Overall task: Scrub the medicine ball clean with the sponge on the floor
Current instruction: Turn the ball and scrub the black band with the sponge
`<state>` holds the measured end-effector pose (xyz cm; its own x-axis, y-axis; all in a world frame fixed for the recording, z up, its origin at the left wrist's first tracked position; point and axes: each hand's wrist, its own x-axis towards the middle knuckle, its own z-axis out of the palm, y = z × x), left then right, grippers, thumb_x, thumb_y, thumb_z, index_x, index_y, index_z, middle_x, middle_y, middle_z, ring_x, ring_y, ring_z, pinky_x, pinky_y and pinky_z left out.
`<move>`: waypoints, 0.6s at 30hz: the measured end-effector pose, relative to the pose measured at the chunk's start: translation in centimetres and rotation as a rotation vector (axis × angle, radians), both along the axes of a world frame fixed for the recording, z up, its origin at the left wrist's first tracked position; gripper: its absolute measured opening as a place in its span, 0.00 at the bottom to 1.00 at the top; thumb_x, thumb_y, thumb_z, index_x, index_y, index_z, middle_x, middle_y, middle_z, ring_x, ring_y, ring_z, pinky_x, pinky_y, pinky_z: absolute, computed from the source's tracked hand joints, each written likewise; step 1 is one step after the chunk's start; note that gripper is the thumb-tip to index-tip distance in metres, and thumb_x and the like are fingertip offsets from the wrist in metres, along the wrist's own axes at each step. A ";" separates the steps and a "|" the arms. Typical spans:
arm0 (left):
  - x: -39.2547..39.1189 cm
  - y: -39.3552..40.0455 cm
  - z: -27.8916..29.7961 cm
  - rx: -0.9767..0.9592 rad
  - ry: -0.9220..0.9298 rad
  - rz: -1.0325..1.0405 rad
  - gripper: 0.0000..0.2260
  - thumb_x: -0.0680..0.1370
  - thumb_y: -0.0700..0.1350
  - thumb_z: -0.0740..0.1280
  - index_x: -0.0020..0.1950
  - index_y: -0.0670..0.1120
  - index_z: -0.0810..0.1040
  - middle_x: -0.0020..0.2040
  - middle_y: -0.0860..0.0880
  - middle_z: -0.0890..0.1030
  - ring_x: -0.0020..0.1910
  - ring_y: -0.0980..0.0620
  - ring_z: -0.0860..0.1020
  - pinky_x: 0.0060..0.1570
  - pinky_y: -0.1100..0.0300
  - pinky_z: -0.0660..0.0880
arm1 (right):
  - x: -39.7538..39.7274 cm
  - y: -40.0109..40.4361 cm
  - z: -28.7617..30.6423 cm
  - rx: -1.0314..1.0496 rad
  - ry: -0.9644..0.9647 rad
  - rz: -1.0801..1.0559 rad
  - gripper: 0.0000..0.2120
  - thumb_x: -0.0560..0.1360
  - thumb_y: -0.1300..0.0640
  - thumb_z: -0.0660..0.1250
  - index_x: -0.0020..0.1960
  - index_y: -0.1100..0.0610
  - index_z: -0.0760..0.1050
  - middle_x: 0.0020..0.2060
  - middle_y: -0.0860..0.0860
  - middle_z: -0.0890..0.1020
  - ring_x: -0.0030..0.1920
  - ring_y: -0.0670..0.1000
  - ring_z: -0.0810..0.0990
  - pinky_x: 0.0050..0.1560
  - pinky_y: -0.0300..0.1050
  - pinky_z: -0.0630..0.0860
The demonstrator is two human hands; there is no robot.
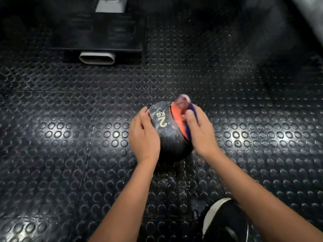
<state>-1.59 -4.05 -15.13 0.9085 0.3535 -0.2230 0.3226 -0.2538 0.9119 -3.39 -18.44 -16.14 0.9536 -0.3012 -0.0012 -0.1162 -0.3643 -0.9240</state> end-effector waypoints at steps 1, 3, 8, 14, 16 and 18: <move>-0.1 -0.1 0.1 0.013 -0.004 -0.019 0.18 0.88 0.56 0.53 0.71 0.61 0.79 0.69 0.64 0.77 0.69 0.60 0.72 0.69 0.57 0.67 | 0.3 -0.8 -1.0 0.142 0.093 -0.076 0.16 0.87 0.46 0.56 0.57 0.48 0.81 0.51 0.43 0.84 0.55 0.47 0.81 0.57 0.44 0.74; 0.1 -0.5 0.2 0.043 0.001 -0.071 0.18 0.88 0.56 0.53 0.71 0.62 0.79 0.69 0.66 0.75 0.67 0.62 0.71 0.67 0.56 0.67 | 1.1 -2.3 -2.2 0.346 0.360 -0.201 0.20 0.85 0.39 0.56 0.49 0.46 0.84 0.46 0.46 0.85 0.55 0.55 0.83 0.57 0.47 0.75; 1.7 1.0 0.5 0.025 0.022 -0.170 0.18 0.88 0.54 0.54 0.71 0.61 0.80 0.70 0.62 0.77 0.66 0.63 0.71 0.64 0.62 0.65 | 0.8 -1.0 0.2 0.191 0.279 -0.126 0.16 0.85 0.39 0.56 0.53 0.43 0.81 0.54 0.42 0.84 0.57 0.46 0.81 0.63 0.48 0.73; 1.9 3.0 -0.2 -0.022 -0.006 -0.286 0.17 0.88 0.54 0.55 0.71 0.61 0.80 0.69 0.64 0.77 0.69 0.62 0.72 0.69 0.62 0.66 | 0.0 -0.9 -0.2 -0.001 0.077 0.087 0.19 0.87 0.45 0.56 0.68 0.52 0.79 0.57 0.45 0.83 0.59 0.46 0.80 0.60 0.42 0.73; 1.8 2.5 0.0 -0.009 -0.023 -0.297 0.17 0.88 0.55 0.55 0.71 0.61 0.79 0.69 0.64 0.77 0.69 0.63 0.72 0.67 0.63 0.66 | 0.9 -2.2 -1.2 0.128 0.373 -0.060 0.22 0.88 0.44 0.52 0.66 0.53 0.81 0.51 0.50 0.85 0.52 0.52 0.81 0.52 0.45 0.74; 2.1 2.0 0.2 0.027 -0.018 -0.320 0.17 0.88 0.55 0.55 0.71 0.61 0.80 0.69 0.63 0.77 0.68 0.63 0.72 0.66 0.62 0.66 | 1.1 -2.7 -1.2 0.120 0.524 -0.111 0.23 0.88 0.43 0.50 0.66 0.49 0.81 0.60 0.55 0.84 0.61 0.56 0.81 0.62 0.49 0.73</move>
<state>0.55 -2.01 -14.95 0.9781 0.0550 -0.2005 0.2066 -0.3637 0.9083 -2.26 -21.12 -17.30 0.7788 -0.3682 -0.5079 -0.6036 -0.2192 -0.7666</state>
